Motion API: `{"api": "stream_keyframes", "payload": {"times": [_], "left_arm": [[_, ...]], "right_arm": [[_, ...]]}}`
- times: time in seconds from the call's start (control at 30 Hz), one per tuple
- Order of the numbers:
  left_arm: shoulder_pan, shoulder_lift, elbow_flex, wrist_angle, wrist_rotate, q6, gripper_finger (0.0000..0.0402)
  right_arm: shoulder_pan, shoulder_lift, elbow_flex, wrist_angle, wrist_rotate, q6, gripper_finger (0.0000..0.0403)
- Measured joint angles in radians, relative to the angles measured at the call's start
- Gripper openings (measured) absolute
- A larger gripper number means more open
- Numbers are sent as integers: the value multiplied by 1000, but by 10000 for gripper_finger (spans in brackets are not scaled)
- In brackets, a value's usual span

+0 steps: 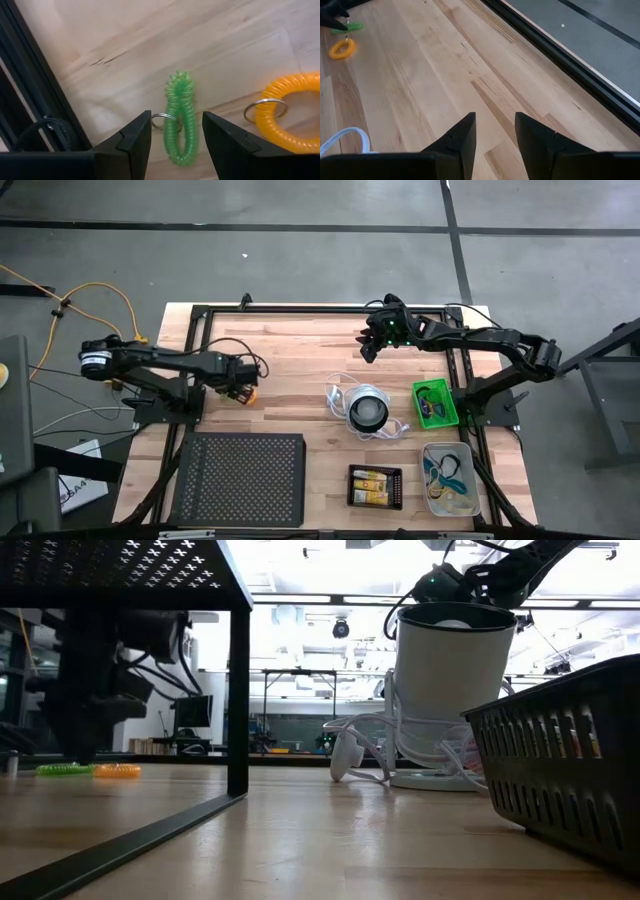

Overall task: Pick & Place Office Desk Supplies
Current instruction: Put the green spring keychain into the green bin

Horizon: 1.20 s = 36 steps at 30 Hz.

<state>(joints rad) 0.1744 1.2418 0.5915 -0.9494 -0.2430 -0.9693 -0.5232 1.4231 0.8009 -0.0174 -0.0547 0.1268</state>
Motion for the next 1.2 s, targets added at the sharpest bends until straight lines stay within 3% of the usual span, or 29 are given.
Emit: {"api": "stream_keyframes", "payload": {"times": [0.2,0.73,1.2], "left_arm": [[36,39,0,20,53,4,168],[60,63,-22,65,66,4,164],[60,64,-23,74,77,-25,86]], "right_arm": [[0,0,0,0,0,0,123],[0,0,0,0,0,0,123],[0,0,0,0,0,0,123]]}}
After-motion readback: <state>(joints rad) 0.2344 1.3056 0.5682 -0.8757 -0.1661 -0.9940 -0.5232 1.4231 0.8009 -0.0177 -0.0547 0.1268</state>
